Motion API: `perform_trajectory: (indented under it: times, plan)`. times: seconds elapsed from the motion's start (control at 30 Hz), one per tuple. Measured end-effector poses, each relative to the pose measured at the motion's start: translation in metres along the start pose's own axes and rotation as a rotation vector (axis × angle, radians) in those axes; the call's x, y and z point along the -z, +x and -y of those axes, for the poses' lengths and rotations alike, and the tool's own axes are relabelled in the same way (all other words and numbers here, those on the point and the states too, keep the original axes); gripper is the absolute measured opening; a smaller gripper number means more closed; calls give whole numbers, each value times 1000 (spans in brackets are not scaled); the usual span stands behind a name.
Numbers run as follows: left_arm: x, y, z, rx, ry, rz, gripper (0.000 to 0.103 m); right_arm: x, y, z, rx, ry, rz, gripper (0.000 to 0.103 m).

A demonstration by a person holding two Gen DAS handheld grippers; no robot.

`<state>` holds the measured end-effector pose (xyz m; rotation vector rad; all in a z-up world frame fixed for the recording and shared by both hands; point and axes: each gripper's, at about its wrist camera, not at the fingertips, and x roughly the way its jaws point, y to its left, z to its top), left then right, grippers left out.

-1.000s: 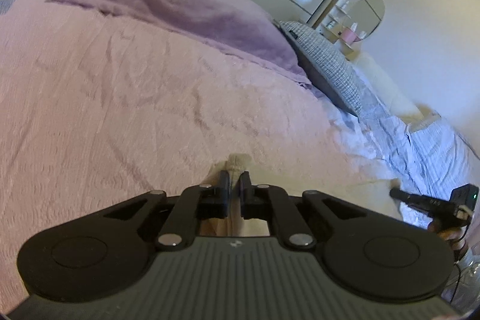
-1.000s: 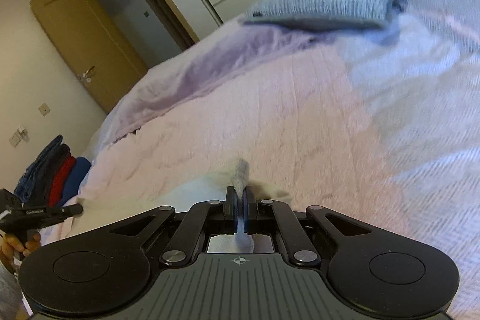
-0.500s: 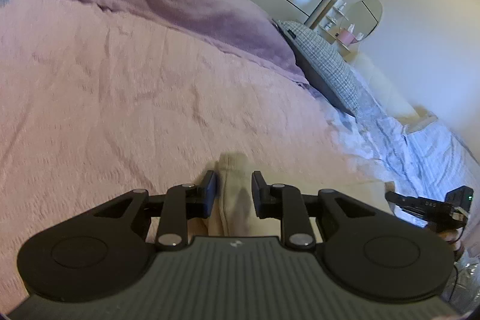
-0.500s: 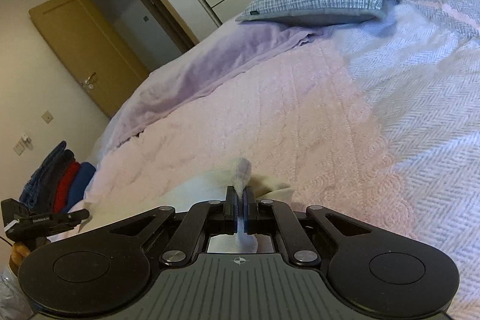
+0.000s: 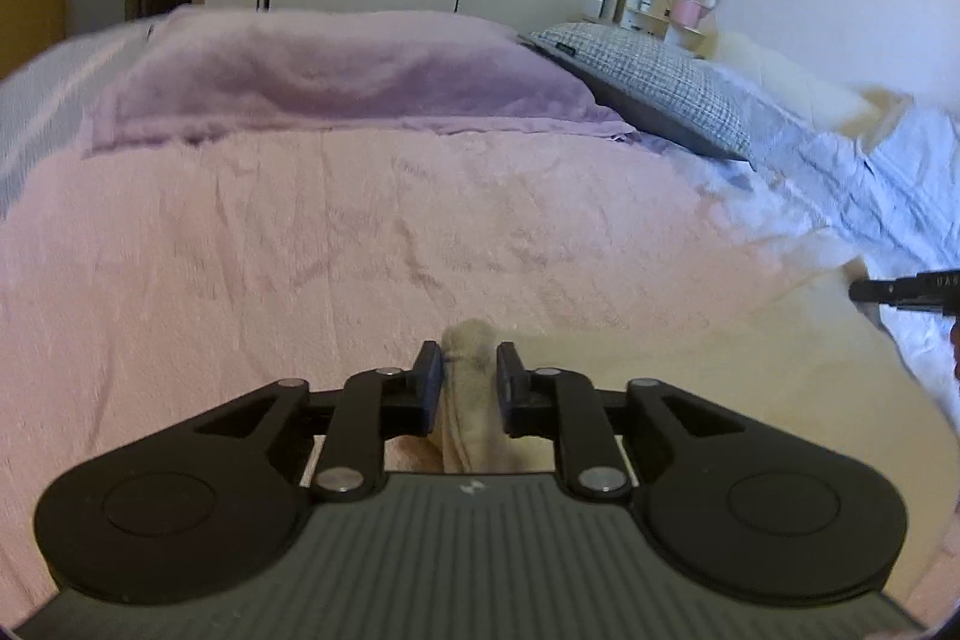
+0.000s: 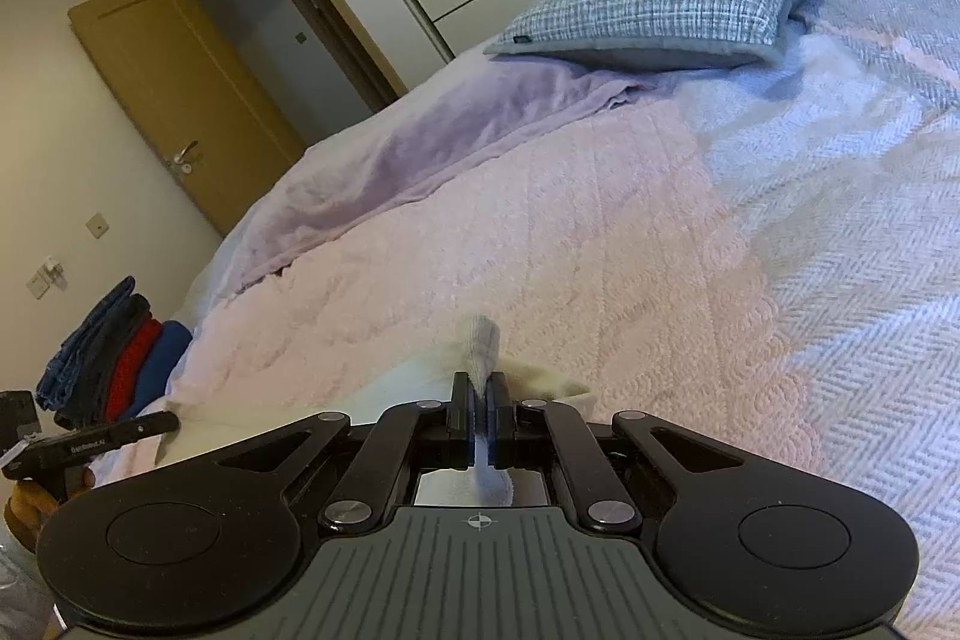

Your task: Fold clothes

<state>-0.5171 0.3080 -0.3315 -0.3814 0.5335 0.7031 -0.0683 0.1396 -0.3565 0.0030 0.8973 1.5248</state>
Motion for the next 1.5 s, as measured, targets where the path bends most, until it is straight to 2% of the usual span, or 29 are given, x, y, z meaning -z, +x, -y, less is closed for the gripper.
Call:
perform_trajectory:
  times: [0.03,0.07,0.1,0.27,0.4,0.53,0.6,0.63,0.7,0.83,0.97,1.03,1.07,1.1,1.13,1.27,1.37,1.43,1.5]
  plan:
    - [-1,1,3,-2,16,-3,15,0,0,0,1,0,0,2]
    - [-2,2,5,-3,33,-6,6,0,1,0,1,0,-1,2]
    - [-2,0,6,-2,37,3,4,1,1,0,2,1,-1,2]
    - [-3,-11,10,4,58,52,3,0,-5,-6,8,-42,33,2]
    - [-2,-3,-4,9,-9,35,3,-3,-7,-12,18,-76,65,2]
    - [2,11,-15,8,-65,-3,4,-2,11,-5,67,-66,4,2]
    - [8,22,-18,-25,-87,-60,11,1,22,-3,95,-60,-62,2]
    - [7,20,-18,-43,-110,-57,11,2,26,-3,115,-61,-84,2]
    - [4,14,-17,-80,-155,-48,12,-2,22,-15,174,-98,-70,3]
    - [-17,-2,9,-145,-130,-5,10,-8,12,-54,280,-229,-13,7]
    - [-30,0,38,-138,-83,-17,11,-4,17,-97,393,-379,15,9]
    - [-29,5,43,-129,-84,-27,11,3,23,-112,496,-457,29,17]
    - [-29,7,45,-125,-84,-32,11,6,26,-117,555,-495,33,34]
    - [-28,9,48,-120,-84,-37,11,9,29,-118,596,-516,36,46]
    - [-28,11,50,-116,-84,-41,11,10,28,-117,589,-514,41,46]
    - [-27,20,60,-98,-85,-61,11,13,15,-119,420,-500,75,46]
    - [-24,32,64,-90,-90,-69,11,15,32,-122,307,-490,29,45]
    - [-17,47,60,-92,-100,-65,13,21,60,-107,333,-479,-31,44]
    - [0,64,47,-117,-112,-85,12,28,80,-80,345,-410,-83,36]
